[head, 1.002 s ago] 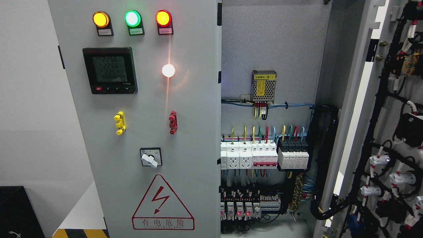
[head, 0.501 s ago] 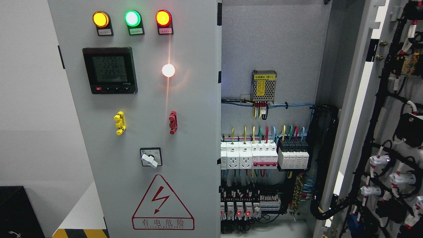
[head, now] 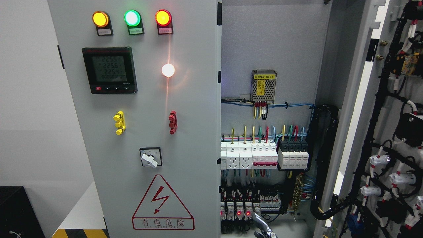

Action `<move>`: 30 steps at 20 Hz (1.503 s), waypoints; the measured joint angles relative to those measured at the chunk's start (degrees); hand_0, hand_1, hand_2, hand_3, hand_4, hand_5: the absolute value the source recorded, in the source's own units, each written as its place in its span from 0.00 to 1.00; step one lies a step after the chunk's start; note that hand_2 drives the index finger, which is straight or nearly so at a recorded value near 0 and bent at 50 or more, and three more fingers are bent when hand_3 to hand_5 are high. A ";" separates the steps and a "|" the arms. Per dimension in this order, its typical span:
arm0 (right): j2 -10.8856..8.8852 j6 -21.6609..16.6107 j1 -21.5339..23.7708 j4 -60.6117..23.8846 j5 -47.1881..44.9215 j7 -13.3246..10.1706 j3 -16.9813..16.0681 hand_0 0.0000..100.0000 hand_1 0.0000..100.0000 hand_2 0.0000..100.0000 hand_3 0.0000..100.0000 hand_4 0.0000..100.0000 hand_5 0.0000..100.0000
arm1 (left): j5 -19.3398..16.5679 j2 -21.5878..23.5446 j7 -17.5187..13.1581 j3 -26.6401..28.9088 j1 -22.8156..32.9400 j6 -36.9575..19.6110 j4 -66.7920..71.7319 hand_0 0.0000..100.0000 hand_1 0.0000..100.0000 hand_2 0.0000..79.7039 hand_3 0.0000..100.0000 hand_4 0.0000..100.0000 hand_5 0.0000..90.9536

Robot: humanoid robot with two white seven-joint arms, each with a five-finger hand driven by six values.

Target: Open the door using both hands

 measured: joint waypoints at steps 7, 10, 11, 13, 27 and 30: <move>0.66 5.39 -7.67 1.85 -5.10 -0.05 0.27 0.19 0.00 0.00 0.00 0.00 0.00 | -0.54 -0.12 2.02 -0.08 0.13 -0.07 0.00 0.00 0.00 0.00 0.00 0.00 0.00; 0.82 7.74 -10.81 2.92 -6.01 -0.05 1.74 0.19 0.00 0.00 0.00 0.00 0.00 | -0.64 -0.22 2.23 -0.09 0.15 -0.07 0.00 0.00 0.00 0.00 0.00 0.00 0.00; 0.87 8.45 -11.75 3.22 -6.22 -0.05 2.45 0.19 0.00 0.00 0.00 0.00 0.00 | -0.65 -0.24 2.23 -0.09 0.15 -0.07 0.00 0.00 0.00 0.00 0.00 0.00 0.00; 0.94 9.13 -13.93 3.95 -6.58 -0.05 2.15 0.19 0.00 0.00 0.00 0.00 0.00 | -0.66 -0.29 2.07 -0.09 0.15 -0.07 0.01 0.00 0.00 0.00 0.00 0.00 0.00; 1.26 14.45 -24.82 9.84 -7.35 -0.11 -3.02 0.19 0.00 0.00 0.00 0.00 0.00 | -0.62 -1.03 1.68 -0.03 0.10 -0.19 0.00 0.00 0.00 0.00 0.00 0.00 0.00; 1.29 14.53 -26.41 11.49 -7.41 -0.01 -3.64 0.19 0.00 0.00 0.00 0.00 0.00 | -0.59 -1.26 1.67 -0.02 0.07 -0.09 0.00 0.00 0.00 0.00 0.00 0.00 0.00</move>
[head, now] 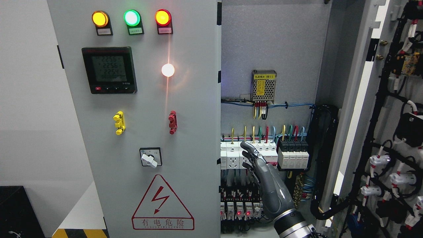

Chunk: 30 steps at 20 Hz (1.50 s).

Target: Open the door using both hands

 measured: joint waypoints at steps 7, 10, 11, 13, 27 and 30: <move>0.05 1.38 -3.18 3.53 -0.09 0.02 -0.84 0.19 0.00 0.00 0.00 0.00 0.00 | 0.07 -0.34 -0.01 0.02 -0.11 0.04 0.00 0.00 0.00 0.00 0.00 0.00 0.00; 0.06 2.02 -4.55 4.82 -0.56 0.09 -1.04 0.19 0.00 0.00 0.00 0.00 0.00 | 0.10 -0.42 -0.01 0.04 -0.13 0.04 0.00 0.00 0.00 0.00 0.00 0.00 0.00; 0.06 2.15 -5.00 5.28 -0.94 0.09 -1.11 0.19 0.00 0.00 0.00 0.00 0.00 | 0.11 -0.44 -0.01 0.04 -0.13 0.04 0.00 0.00 0.00 0.00 0.00 0.00 0.00; 0.07 2.40 -5.83 6.16 -1.68 0.10 -1.21 0.19 0.00 0.00 0.00 0.00 0.00 | 0.12 -0.48 -0.01 0.03 -0.14 0.04 0.00 0.00 0.00 0.00 0.00 0.00 0.00; 0.09 5.68 -10.92 10.03 -5.43 0.53 -1.17 0.19 0.00 0.00 0.00 0.00 0.00 | 0.12 -0.72 -0.22 0.03 -0.21 0.16 -0.64 0.00 0.00 0.00 0.00 0.00 0.00; 0.09 6.47 -11.61 10.59 -6.74 0.56 -1.09 0.19 0.00 0.00 0.00 0.00 0.00 | 0.11 -0.76 -0.11 0.03 -0.22 0.12 -0.50 0.00 0.00 0.00 0.00 0.00 0.00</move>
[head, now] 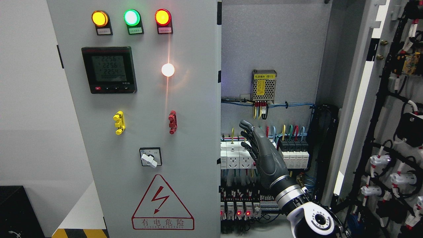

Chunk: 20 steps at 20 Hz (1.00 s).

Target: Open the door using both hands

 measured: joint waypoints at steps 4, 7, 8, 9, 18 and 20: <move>0.00 0.32 -0.86 0.59 -1.09 0.05 0.03 0.19 0.00 0.00 0.00 0.00 0.00 | -0.01 -0.03 0.07 0.01 -0.01 0.00 0.16 0.00 0.00 0.00 0.00 0.00 0.00; 0.01 0.36 -1.42 0.90 -1.71 0.06 0.10 0.19 0.00 0.00 0.00 0.00 0.00 | -0.02 -0.05 0.08 0.02 -0.02 -0.01 0.24 0.00 0.00 0.00 0.00 0.00 0.00; 0.00 0.39 -1.56 0.98 -1.83 0.06 0.13 0.19 0.00 0.00 0.00 0.00 0.00 | -0.03 -0.06 0.08 0.02 -0.02 0.00 0.26 0.00 0.00 0.00 0.00 0.00 0.00; 0.01 0.41 -1.66 1.06 -2.01 0.07 0.17 0.19 0.00 0.00 0.00 0.00 0.00 | -0.03 -0.07 0.08 0.02 -0.02 -0.01 0.29 0.00 0.00 0.00 0.00 0.00 0.00; 0.01 1.88 -2.02 1.57 -5.91 0.24 0.43 0.19 0.00 0.00 0.00 0.00 0.00 | -0.04 -0.10 0.08 0.03 -0.02 -0.01 0.41 0.00 0.00 0.00 0.00 0.00 0.00; 0.01 2.07 -2.14 1.69 -6.61 0.28 0.46 0.19 0.00 0.00 0.00 0.00 0.00 | -0.03 -0.10 0.08 0.03 -0.02 -0.01 0.42 0.00 0.00 0.00 0.00 0.00 0.00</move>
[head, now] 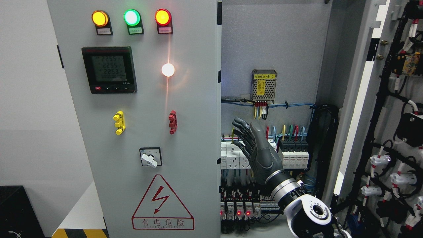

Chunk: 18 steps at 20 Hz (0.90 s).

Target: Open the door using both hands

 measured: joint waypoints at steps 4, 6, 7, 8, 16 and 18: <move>0.00 0.09 -0.31 0.21 -0.87 1.93 0.03 0.19 0.00 0.00 0.00 0.00 0.00 | 0.00 0.00 0.00 0.00 0.00 0.00 0.01 0.00 0.00 0.00 0.00 0.00 0.00; 0.00 0.13 -0.66 0.34 -1.12 2.50 0.00 0.19 0.00 0.00 0.00 0.00 0.00 | 0.00 0.00 0.00 0.00 0.00 0.00 0.02 0.00 0.00 0.00 0.00 0.00 0.00; 0.00 0.25 -0.80 0.45 -1.20 2.70 -0.03 0.19 0.00 0.00 0.00 0.00 0.00 | 0.00 0.00 0.00 0.00 0.00 0.00 0.03 0.00 0.00 0.00 0.00 0.00 0.00; 0.00 0.47 -0.93 0.55 -1.29 2.92 -0.07 0.19 0.00 0.00 0.00 0.00 0.00 | 0.00 0.00 0.00 0.00 0.00 0.00 0.03 0.00 0.00 0.00 0.00 0.00 0.00; 0.00 1.62 -1.99 1.82 -3.42 3.37 -0.22 0.19 0.00 0.00 0.00 0.00 0.00 | 0.00 -0.01 0.00 0.00 0.00 -0.02 0.06 0.00 0.00 0.00 0.00 0.00 0.00; 0.00 1.64 -2.51 2.31 -3.87 4.54 -0.26 0.19 0.00 0.00 0.00 0.00 0.00 | 0.00 -0.02 0.00 0.00 0.00 -0.01 0.06 0.00 0.00 0.00 0.00 0.00 0.00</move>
